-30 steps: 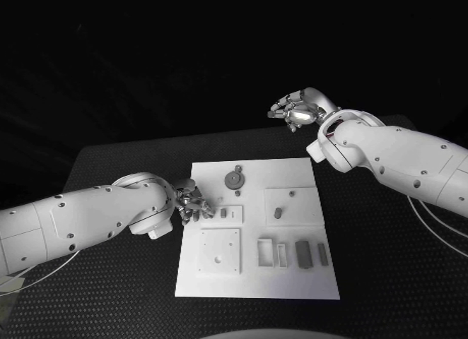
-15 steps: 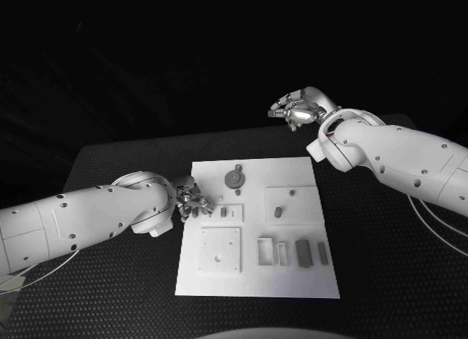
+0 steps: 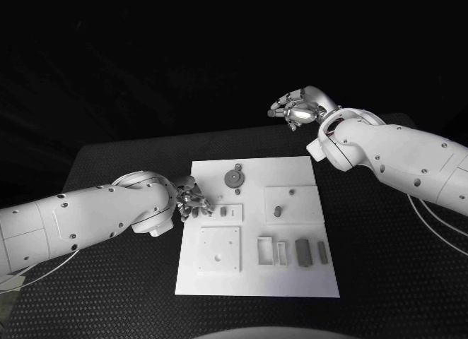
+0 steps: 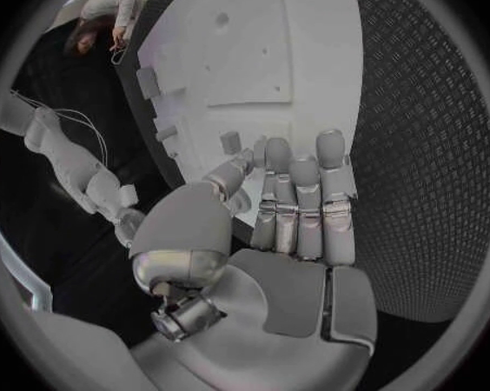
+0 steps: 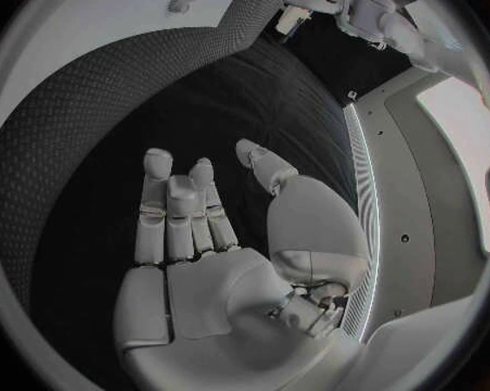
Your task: Assemble the parts on the task board
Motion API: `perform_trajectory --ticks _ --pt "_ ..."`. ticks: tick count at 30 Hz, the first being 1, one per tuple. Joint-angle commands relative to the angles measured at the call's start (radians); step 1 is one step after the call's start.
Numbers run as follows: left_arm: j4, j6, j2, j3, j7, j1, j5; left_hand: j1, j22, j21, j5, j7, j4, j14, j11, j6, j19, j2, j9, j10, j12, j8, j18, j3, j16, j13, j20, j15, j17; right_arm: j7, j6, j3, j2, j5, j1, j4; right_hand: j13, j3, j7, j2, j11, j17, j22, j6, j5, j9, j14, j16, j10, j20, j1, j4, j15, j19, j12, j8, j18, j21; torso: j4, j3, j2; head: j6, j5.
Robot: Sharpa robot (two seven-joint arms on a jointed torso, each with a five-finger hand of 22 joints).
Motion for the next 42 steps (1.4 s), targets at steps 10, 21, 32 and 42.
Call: perform_trajectory --ticks 10,21,32,42 --pt "0.006 0.024 0.000 -0.001 -0.020 -0.001 -0.029 0.006 0.005 0.008 0.004 -0.001 -0.014 0.025 -0.030 0.007 0.012 0.007 0.000 0.034 0.009 0.035 0.012 0.019 0.008 0.004 -0.020 -0.032 0.002 0.007 0.011 0.001 -0.001 0.002 -0.001 0.002 -0.001 0.000 0.008 0.001 0.001 0.002 0.019 -0.001 0.004 -0.001 -0.008 -0.004 -0.008 -0.005 -0.013 0.008 0.000 0.000 0.005 -0.006 0.012 -0.003 0.0003 -0.0005 0.000 -0.003 -0.001" --pt "0.004 0.023 0.007 -0.002 -0.027 -0.002 -0.047 0.006 0.008 0.009 0.004 -0.001 -0.014 0.025 -0.030 0.007 0.013 0.006 0.000 0.034 0.012 0.036 0.012 0.019 0.011 0.006 -0.021 -0.033 0.003 0.007 0.012 0.001 -0.001 0.002 -0.002 0.002 -0.001 0.001 0.008 0.001 0.001 0.002 0.019 -0.001 0.004 -0.001 -0.008 -0.005 -0.008 -0.005 -0.013 0.008 0.000 0.000 0.005 -0.006 0.012 -0.003 0.0004 -0.0004 0.000 -0.004 0.000" --pt "0.005 -0.015 0.010 -0.006 -0.036 -0.003 -0.079 0.003 0.013 0.013 0.004 -0.001 -0.013 0.026 -0.030 0.005 0.016 0.004 -0.001 0.035 0.018 0.036 0.012 0.019 0.018 0.011 -0.024 -0.035 0.003 0.008 0.012 0.001 -0.001 0.003 -0.002 0.002 -0.002 0.001 0.008 0.001 0.001 0.002 0.019 -0.001 0.004 -0.001 -0.008 -0.005 -0.008 -0.005 -0.013 0.008 0.000 0.000 0.005 -0.005 0.012 -0.003 0.0002 0.0002 0.000 -0.005 0.000" --pt "0.009 0.004 0.011 -0.008 -0.038 -0.003 -0.080 0.006 0.018 0.018 0.004 -0.002 -0.016 0.028 -0.032 0.005 0.020 0.005 -0.002 0.036 0.026 0.037 0.011 0.022 0.027 0.017 -0.027 -0.039 0.004 0.008 0.013 0.001 -0.001 0.004 -0.003 0.001 -0.002 0.001 0.008 0.001 0.001 0.002 0.019 -0.002 0.004 -0.001 -0.008 -0.005 -0.008 -0.005 -0.013 0.008 0.000 0.000 0.005 -0.005 0.012 -0.003 0.0001 0.0002 0.000 -0.005 0.001"
